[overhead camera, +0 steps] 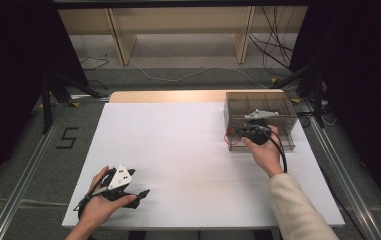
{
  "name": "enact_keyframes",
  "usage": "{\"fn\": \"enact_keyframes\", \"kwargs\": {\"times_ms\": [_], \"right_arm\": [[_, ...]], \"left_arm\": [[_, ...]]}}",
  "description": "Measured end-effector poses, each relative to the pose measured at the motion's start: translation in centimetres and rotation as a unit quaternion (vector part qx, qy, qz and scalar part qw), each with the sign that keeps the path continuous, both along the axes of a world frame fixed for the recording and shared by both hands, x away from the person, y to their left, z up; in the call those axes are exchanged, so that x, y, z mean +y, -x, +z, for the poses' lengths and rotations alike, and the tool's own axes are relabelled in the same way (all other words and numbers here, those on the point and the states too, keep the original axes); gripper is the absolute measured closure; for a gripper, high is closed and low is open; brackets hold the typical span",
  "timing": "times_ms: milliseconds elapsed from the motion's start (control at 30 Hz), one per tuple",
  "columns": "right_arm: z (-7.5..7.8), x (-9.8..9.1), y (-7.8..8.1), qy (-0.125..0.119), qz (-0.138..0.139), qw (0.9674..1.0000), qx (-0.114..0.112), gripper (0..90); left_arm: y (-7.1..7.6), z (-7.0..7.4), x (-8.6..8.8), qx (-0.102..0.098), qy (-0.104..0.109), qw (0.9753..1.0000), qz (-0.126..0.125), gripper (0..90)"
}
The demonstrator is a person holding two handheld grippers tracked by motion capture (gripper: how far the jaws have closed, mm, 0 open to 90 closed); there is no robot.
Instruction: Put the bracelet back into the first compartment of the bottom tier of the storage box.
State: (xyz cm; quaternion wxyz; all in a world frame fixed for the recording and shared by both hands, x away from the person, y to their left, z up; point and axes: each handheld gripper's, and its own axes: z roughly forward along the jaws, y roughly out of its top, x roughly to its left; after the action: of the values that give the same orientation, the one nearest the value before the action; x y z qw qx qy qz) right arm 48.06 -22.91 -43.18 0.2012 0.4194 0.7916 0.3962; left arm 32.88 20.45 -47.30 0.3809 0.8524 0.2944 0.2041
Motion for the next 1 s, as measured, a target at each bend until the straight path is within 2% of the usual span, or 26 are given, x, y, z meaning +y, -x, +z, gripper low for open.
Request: {"fn": "enact_keyframes", "kwargs": {"times_ms": [1000], "right_arm": [[-0.08,-0.72,-0.13,0.005,-0.016,0.9999,-0.003,88.2]], "left_arm": [[0.01,0.01,-0.01,0.0,0.001,1.0,0.0,16.9]]}}
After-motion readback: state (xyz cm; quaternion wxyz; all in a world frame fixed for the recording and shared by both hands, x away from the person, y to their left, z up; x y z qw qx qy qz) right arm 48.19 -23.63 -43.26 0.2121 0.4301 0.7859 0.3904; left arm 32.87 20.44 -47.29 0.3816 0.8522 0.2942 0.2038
